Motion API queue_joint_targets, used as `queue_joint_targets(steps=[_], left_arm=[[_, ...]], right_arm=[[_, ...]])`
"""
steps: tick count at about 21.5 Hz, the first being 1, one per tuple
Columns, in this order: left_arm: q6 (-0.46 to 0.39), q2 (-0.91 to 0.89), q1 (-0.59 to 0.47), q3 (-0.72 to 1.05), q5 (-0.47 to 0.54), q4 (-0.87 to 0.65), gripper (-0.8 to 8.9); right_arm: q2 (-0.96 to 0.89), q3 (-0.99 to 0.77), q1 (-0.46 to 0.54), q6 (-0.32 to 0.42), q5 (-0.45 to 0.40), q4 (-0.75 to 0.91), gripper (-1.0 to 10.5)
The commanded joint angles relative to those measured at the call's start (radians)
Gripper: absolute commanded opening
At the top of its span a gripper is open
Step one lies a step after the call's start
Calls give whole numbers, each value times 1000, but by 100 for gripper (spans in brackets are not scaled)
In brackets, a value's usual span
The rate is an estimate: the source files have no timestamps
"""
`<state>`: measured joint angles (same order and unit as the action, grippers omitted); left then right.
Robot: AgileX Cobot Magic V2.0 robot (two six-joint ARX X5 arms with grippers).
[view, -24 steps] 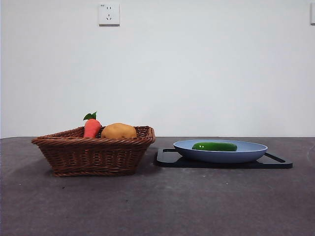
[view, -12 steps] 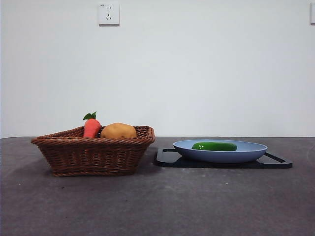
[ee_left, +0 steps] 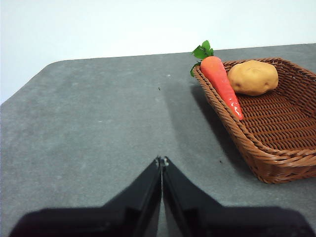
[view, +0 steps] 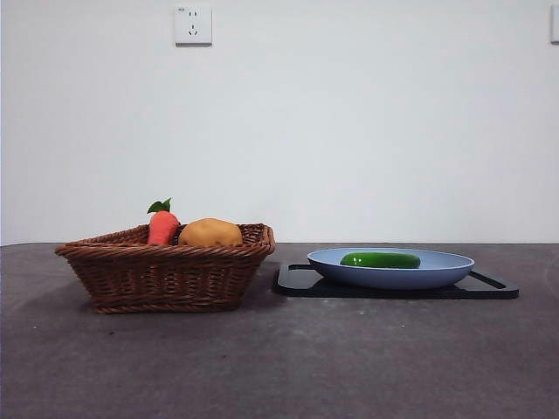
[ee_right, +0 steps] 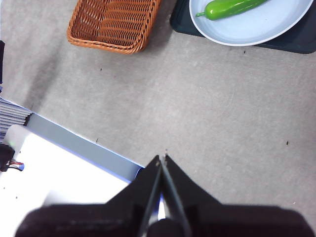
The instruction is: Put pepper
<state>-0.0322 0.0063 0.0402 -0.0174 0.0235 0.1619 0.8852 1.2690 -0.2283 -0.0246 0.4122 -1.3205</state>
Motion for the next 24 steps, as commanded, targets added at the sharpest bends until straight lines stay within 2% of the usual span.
queue_joint_targets(steps=[1, 6, 9, 12, 14, 18, 24], left_arm=[[6, -2, -3, 10, 0, -12, 8], [6, -2, -3, 10, -1, -11, 8], [6, -2, -3, 10, 0, -11, 8], [6, -2, -3, 10, -1, -11, 8], [6, -2, -3, 10, -1, -11, 8], [6, -2, -3, 10, -1, -11, 8], [6, -2, -3, 10, 0, -11, 8]], right_arm=[[-50, 15, 42, 68, -10, 56, 11], [-277, -134, 157, 41, -23, 422, 11], [-419, -376, 176, 40, -98, 695, 11], [-537, -637, 175, 32, -106, 967, 11], [-586, -753, 176, 33, -110, 1075, 11], [-669, -927, 175, 22, -174, 1195, 11], [-778, -1102, 175, 13, -248, 1231, 11]])
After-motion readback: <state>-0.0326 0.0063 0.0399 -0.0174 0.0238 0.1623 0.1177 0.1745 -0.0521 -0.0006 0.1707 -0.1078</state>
